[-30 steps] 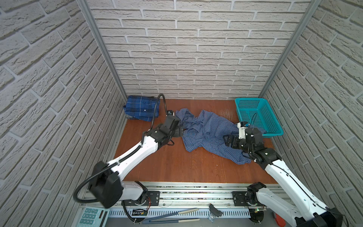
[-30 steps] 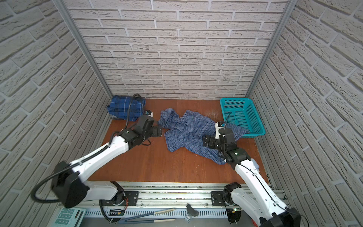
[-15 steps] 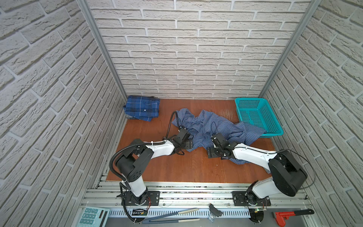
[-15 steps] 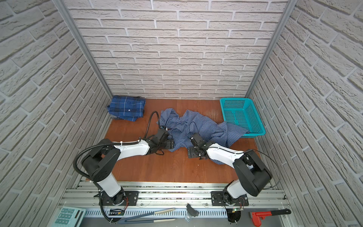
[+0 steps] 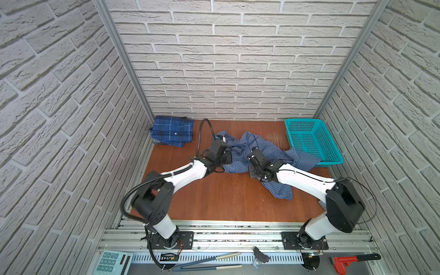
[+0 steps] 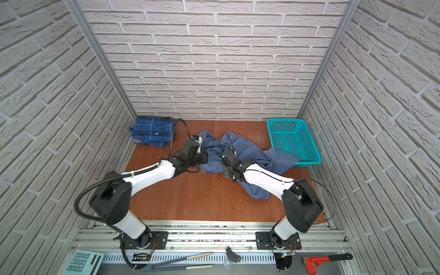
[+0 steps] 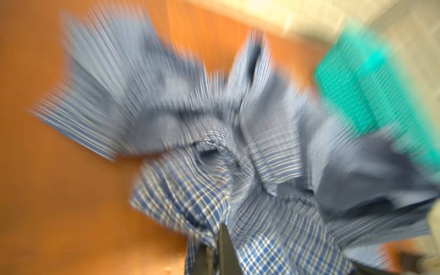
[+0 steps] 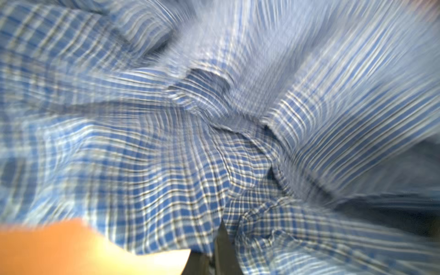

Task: Fold and stack the long sleeve shirts
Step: 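Lift the shirt with both grippers and stretch it apart, shaking it out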

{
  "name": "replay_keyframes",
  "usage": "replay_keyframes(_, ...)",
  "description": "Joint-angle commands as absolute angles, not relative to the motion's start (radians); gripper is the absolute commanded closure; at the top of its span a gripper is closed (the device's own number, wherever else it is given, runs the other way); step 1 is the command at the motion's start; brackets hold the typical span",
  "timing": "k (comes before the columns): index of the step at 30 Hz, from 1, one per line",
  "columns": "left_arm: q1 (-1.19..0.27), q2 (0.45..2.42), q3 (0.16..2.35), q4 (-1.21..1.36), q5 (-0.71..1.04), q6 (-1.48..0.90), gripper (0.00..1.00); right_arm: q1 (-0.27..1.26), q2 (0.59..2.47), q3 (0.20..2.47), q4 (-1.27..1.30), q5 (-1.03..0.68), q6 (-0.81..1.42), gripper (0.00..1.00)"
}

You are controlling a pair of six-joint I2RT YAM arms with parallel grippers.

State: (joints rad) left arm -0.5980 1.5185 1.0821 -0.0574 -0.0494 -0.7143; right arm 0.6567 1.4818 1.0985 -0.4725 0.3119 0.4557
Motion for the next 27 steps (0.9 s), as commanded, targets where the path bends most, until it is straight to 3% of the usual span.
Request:
replay_keyframes(1,-0.539,1.317,1.221,-0.226,-0.12,-0.625,1.0,0.681,1.311,1.237,-0.466,0.213,0.355,0.94)
replay_keyframes(7,-0.437,1.329,1.288,-0.307,-0.142,-0.585,1.0,0.614,1.331,1.294,-0.349,0.153,0.256,0.94)
replay_keyframes(10,-0.358,1.409,1.266,-0.248,-0.18,-0.608,1.0,0.516,1.399,1.265,-0.201,-0.059,0.324,0.91)
replay_keyframes(12,-0.309,1.453,1.264,-0.224,-0.205,-0.608,1.0,0.503,1.468,1.281,-0.157,-0.062,0.297,0.72)
replay_keyframes(14,-0.239,1.513,1.28,-0.222,-0.185,-0.599,1.0,0.493,1.599,1.408,-0.312,0.04,0.267,0.78)
replay_keyframes(17,-0.163,1.55,1.295,-0.264,-0.159,-0.567,1.0,0.517,1.726,1.563,-0.573,0.061,0.238,0.61)
replay_keyframes(19,-0.135,1.531,1.273,-0.274,-0.164,-0.539,1.0,0.582,1.672,1.473,-0.564,0.13,0.221,0.53)
replay_keyframes(22,-0.113,1.483,1.222,-0.256,-0.134,-0.536,1.0,0.676,1.535,1.185,-0.355,0.073,0.192,0.15)
replay_keyframes(23,-0.113,1.471,1.212,-0.253,-0.131,-0.54,1.0,0.696,1.504,1.082,-0.272,0.057,0.188,0.09)
replay_keyframes(27,-0.111,1.424,1.194,-0.256,-0.102,-0.549,1.0,0.708,1.498,0.917,-0.191,0.132,0.269,0.07)
